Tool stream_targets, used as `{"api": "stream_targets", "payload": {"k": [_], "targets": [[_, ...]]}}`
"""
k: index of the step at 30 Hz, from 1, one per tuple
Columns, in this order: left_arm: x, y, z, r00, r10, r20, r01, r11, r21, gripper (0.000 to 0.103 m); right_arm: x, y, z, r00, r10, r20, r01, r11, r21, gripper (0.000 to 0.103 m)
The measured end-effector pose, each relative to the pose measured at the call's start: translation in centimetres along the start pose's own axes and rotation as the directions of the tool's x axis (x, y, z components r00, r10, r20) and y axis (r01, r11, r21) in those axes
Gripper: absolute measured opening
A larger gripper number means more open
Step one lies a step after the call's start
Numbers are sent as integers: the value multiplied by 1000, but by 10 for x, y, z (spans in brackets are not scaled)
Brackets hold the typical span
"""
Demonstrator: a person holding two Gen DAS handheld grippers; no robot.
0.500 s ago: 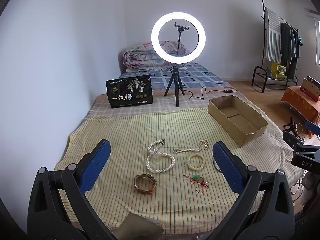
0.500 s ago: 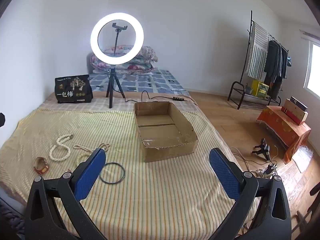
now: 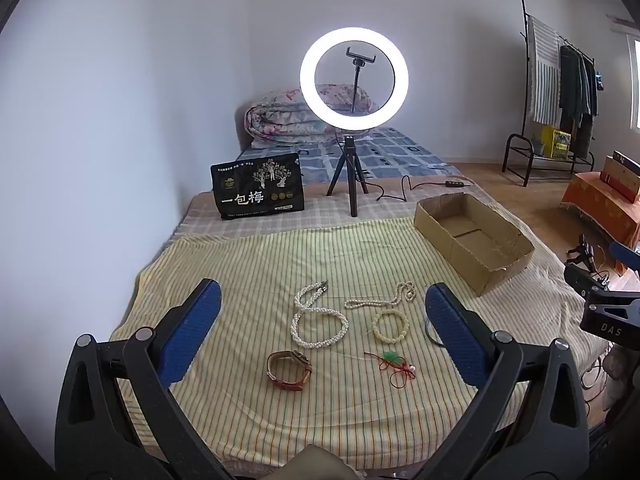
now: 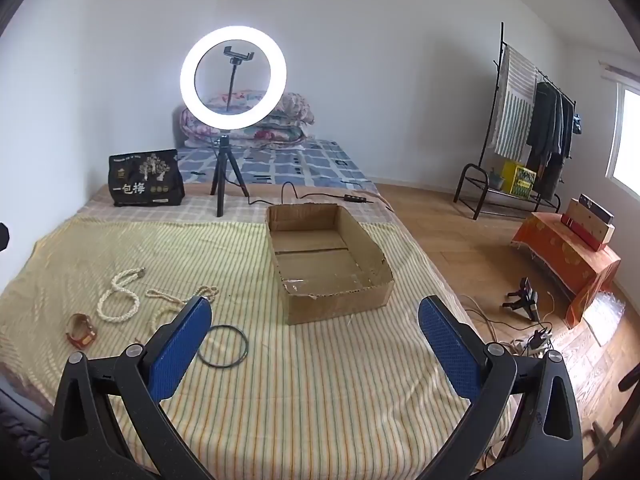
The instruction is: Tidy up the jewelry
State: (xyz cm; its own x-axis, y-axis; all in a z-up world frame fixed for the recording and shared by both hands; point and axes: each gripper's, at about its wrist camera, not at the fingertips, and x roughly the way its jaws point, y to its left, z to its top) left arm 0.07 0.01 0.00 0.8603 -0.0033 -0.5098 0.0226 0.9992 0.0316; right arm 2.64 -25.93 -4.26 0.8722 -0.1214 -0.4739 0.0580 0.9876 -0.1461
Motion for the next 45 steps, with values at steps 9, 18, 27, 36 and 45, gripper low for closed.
{"api": "stream_targets", "payload": {"k": [9,18,27,36,45], "targets": [[3,2,8,1000,-5,13,5,1000,-1,103,3,-2,2,1000,-2,-7,2,1000,3,103],[-7,-1,5,1000,-2,27,1,1000,1,103,4,-4,0,1000,-2,-4,2,1000,10,103],[-6,0,7,1000,-2,27,2,1000,-5,103,2,-2,1,1000,-5,-4,5,1000,5,103],[-6,1,11,1000,-4,27,4,1000,-2,103,2,-1,1,1000,-4,-4,4,1000,2,103],[-6,1,13,1000,-2,29,2,1000,-4,103,2,-1,1,1000,-5,-4,5,1000,1,103]]}}
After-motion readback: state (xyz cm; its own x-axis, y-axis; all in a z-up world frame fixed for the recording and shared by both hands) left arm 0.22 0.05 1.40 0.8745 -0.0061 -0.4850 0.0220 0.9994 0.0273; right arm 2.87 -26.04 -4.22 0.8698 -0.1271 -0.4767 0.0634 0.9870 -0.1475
